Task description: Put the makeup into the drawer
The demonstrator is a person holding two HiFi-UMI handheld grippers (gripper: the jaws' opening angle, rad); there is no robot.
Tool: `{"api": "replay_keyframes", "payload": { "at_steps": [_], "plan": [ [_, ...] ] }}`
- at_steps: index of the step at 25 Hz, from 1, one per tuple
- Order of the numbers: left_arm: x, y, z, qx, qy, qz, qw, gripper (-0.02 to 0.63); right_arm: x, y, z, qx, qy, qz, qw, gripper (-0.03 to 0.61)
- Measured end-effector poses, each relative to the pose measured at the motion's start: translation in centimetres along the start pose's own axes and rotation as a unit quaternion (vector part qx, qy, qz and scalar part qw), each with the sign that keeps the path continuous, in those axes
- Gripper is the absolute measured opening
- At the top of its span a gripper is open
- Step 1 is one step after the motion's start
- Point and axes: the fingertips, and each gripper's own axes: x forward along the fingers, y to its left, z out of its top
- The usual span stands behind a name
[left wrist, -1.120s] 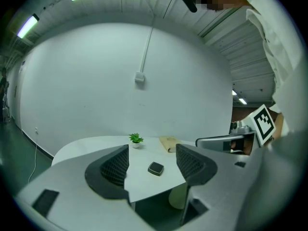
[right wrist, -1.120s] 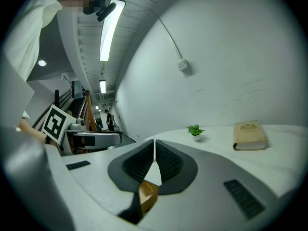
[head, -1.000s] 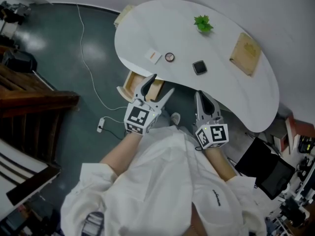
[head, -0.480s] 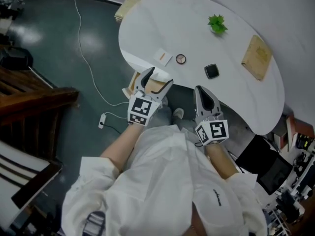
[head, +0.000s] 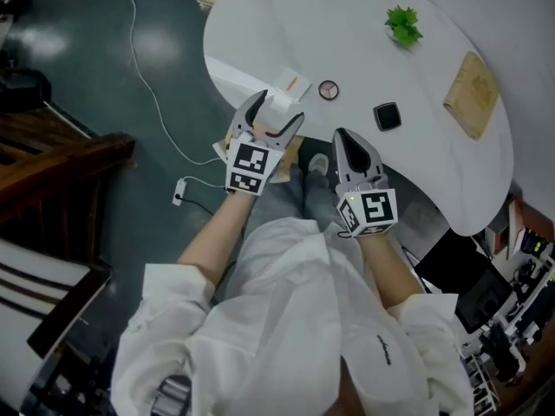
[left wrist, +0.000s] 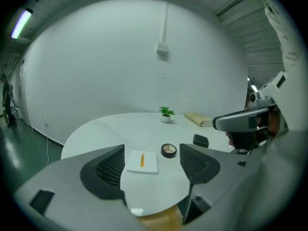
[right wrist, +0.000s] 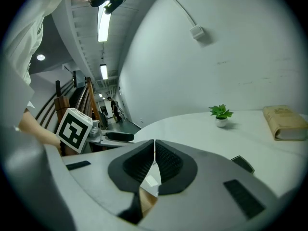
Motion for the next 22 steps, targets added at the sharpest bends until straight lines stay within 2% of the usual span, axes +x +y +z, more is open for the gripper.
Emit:
{"api": "replay_keyframes", "payload": {
  "at_steps": [4, 11, 16, 22],
  "plan": [
    [1.7, 0.8, -2.2, 0.010, 0.027, 0.004, 0.9996, 0.353, 2.6, -0.2, -1.2, -0.003, 0.013, 0.016, 1.000, 0.025],
    [4.8, 2.0, -4.2, 0.034, 0.055, 0.004, 0.9979, 0.365, 4.2, -0.8, -2.9, 0.002, 0.020, 0.014, 1.000, 0.021],
    [6.5, 2.7, -5.4, 0.033, 0.077, -0.001, 0.9965, 0.377, 4.8, -0.3, -4.0, 0.003, 0.031, 0.018, 0.999, 0.021],
    [7.1, 2.3, -6.4, 0.068, 0.106, 0.001, 0.9920, 0.379, 5.6, 0.0, -5.1, 0.008, 0.037, 0.017, 0.999, 0.020]
  ]
}}
